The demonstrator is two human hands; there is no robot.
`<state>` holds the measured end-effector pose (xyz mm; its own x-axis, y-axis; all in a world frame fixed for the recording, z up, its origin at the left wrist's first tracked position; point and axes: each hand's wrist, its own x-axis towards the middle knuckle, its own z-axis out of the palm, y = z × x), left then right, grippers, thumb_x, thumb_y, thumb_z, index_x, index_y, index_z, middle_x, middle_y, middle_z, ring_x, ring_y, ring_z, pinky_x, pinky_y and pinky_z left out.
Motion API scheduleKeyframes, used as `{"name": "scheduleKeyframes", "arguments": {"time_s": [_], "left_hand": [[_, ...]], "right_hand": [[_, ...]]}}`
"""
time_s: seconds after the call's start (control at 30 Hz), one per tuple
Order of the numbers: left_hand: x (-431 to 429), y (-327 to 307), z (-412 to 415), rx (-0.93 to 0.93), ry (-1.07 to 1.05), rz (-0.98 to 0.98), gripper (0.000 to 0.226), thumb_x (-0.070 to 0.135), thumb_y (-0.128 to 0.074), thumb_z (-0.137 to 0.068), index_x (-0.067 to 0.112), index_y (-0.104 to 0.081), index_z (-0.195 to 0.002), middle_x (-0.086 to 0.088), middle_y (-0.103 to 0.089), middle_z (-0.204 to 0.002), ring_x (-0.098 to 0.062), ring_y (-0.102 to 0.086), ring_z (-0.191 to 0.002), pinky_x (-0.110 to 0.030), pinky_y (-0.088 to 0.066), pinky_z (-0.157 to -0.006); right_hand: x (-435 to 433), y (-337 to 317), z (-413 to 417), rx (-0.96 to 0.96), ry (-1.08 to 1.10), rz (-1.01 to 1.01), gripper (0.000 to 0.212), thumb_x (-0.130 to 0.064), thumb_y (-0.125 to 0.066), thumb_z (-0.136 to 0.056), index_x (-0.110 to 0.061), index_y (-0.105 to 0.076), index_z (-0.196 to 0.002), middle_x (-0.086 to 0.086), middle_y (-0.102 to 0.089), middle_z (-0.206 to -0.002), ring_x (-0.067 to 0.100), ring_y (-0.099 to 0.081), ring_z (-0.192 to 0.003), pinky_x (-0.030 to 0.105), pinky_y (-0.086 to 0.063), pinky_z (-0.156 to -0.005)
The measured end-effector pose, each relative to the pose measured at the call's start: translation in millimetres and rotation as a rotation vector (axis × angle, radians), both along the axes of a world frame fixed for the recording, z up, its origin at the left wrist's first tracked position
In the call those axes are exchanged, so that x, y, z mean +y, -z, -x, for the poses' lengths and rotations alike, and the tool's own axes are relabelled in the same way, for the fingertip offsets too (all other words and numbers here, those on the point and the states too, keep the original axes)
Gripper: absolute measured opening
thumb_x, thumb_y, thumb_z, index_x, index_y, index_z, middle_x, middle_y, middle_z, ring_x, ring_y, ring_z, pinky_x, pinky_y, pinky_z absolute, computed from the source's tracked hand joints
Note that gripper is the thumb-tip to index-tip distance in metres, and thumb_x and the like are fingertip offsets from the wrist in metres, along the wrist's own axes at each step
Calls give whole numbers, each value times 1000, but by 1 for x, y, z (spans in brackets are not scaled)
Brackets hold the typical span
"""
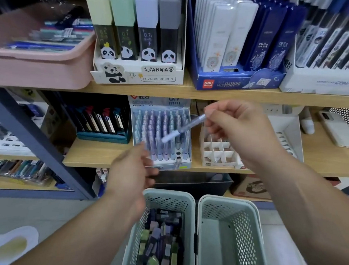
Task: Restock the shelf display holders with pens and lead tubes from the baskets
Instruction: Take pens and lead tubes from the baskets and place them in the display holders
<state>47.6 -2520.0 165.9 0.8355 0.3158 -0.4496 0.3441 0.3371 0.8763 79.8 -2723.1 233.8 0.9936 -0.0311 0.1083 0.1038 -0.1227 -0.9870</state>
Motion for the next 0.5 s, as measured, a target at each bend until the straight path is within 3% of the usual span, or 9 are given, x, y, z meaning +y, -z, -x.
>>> {"name": "scheduleKeyframes", "arguments": {"time_s": [0.07, 0.13, 0.23, 0.27, 0.33, 0.4, 0.5], "left_hand": [[13, 3, -7, -79, -135, -217, 11, 32, -61, -97, 23, -62, -90, 2, -61, -81, -17, -58, -67, -26, -41, -48], [23, 6, -13, -201, -144, -368, 4, 28, -58, -98, 32, -58, -100, 9, -62, -95, -6, -58, -66, -22, -42, -49], [31, 12, -15, -279, 66, -537, 33, 36, -54, -99, 54, -48, -126, 28, -59, -104, -3, -54, -53, -31, -48, -54], [31, 15, -15, -273, 151, -546, 40, 38, -52, -97, 62, -43, -128, 28, -60, -108, -7, -59, -58, -36, -52, -59], [28, 20, -15, -255, 276, -534, 50, 42, -50, -91, 73, -36, -127, 19, -57, -128, -13, -68, -97, -47, -56, -80], [24, 23, -14, -260, 326, -531, 57, 42, -50, -86, 79, -30, -125, 26, -48, -137, -9, -54, -125, -41, -50, -95], [24, 25, -16, -273, 345, -513, 62, 40, -52, -86, 83, -26, -122, 42, -41, -121, 3, -48, -123, -24, -42, -86]], "right_hand": [[-7, -5, -3, -25, -3, 240, 13, -7, -68, -92, -15, -75, -84, 8, -73, -70, 21, -66, -59, 34, -57, -57], [-5, -4, -5, -61, 7, 442, 10, -14, -70, -91, -19, -75, -84, 4, -72, -68, 25, -68, -63, 42, -59, -63], [8, 8, -9, -134, 22, 658, 5, -22, -71, -91, -20, -76, -90, -7, -68, -67, 11, -65, -66, 34, -55, -68], [13, 13, -10, -147, 19, 705, 7, -23, -71, -92, -20, -77, -94, -12, -65, -69, 5, -62, -66, 30, -53, -68], [21, 23, -12, -135, 8, 749, 10, -23, -69, -94, -19, -75, -101, -16, -63, -74, 4, -61, -70, 29, -53, -70], [26, 31, -15, -130, -1, 787, 11, -21, -67, -95, -19, -76, -102, -10, -69, -80, 12, -65, -78, 34, -56, -76], [31, 40, -20, -132, 1, 839, 11, -20, -66, -95, -18, -76, -100, -1, -74, -88, 18, -67, -84, 38, -56, -80]]}}
